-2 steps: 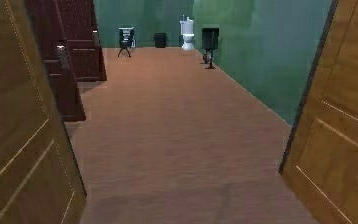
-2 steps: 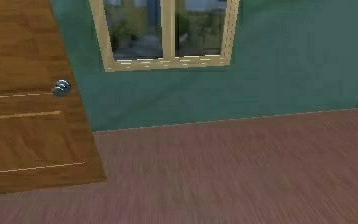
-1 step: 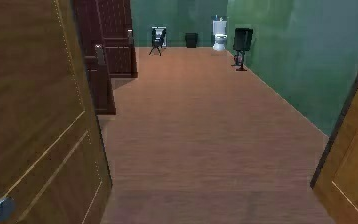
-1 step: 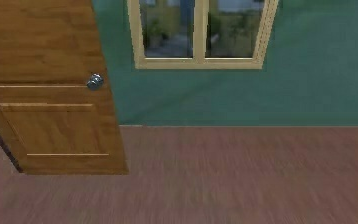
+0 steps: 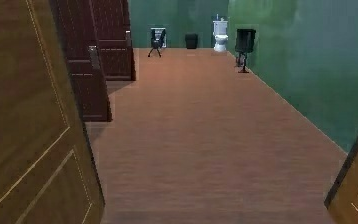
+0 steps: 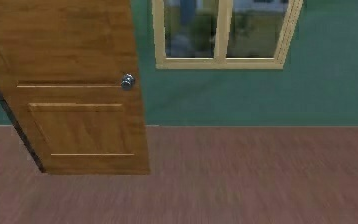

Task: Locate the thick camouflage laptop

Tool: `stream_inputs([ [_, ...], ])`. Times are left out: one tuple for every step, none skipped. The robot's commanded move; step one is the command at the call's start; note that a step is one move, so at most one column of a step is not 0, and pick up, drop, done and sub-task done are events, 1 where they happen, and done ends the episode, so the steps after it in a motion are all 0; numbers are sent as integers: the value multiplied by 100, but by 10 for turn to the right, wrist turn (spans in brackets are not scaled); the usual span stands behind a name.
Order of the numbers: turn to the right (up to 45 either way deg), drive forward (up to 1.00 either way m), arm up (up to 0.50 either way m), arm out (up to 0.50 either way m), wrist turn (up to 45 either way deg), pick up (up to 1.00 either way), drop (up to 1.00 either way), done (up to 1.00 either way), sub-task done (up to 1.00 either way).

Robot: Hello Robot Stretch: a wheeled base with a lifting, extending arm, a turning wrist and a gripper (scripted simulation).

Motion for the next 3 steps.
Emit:
stream_inputs([
  [60,0,0,0,0,0,0,0,0],
  [0,100,0,0,0,0,0,0,0],
  [0,40,0,0,0,0,0,0,0],
])
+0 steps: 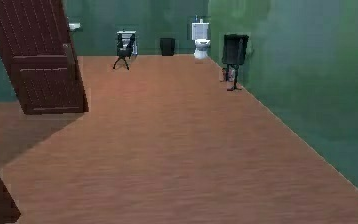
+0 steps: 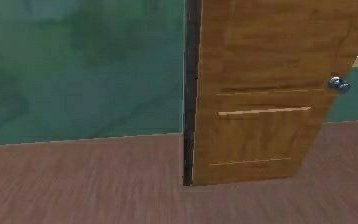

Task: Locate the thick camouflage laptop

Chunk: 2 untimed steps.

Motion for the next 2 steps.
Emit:
stream_inputs([
  [-240,0,0,0,0,0,0,0,0],
  [0,100,0,0,0,0,0,0,0],
])
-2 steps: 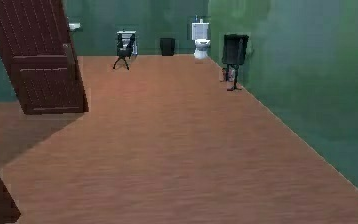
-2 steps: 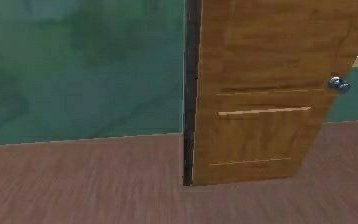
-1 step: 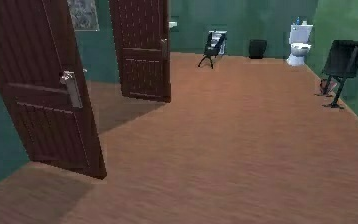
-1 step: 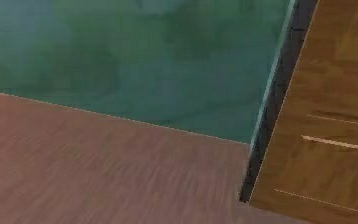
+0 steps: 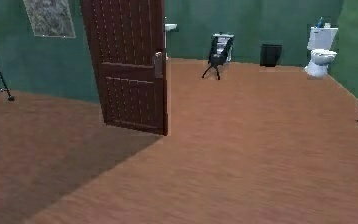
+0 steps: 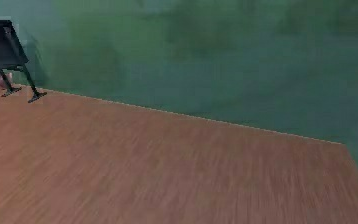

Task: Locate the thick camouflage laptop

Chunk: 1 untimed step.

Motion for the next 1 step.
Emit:
stream_inputs([
  [0,50,0,0,0,0,0,0,0],
])
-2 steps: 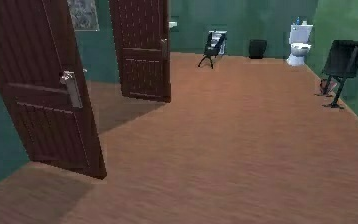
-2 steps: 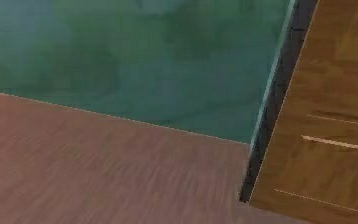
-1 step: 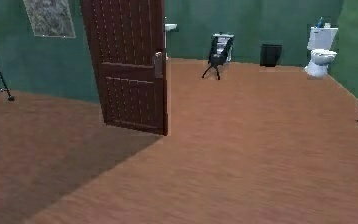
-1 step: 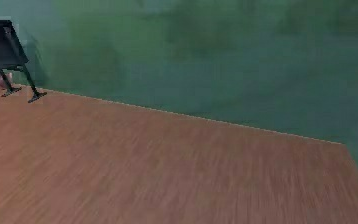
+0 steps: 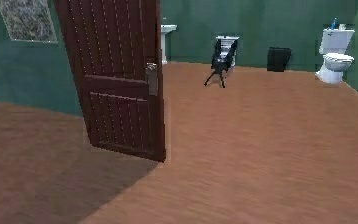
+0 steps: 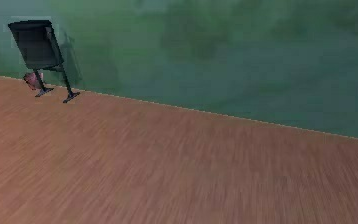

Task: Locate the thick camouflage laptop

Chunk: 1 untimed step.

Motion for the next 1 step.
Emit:
stream_inputs([
  [-150,0,0,0,0,0,0,0,0],
])
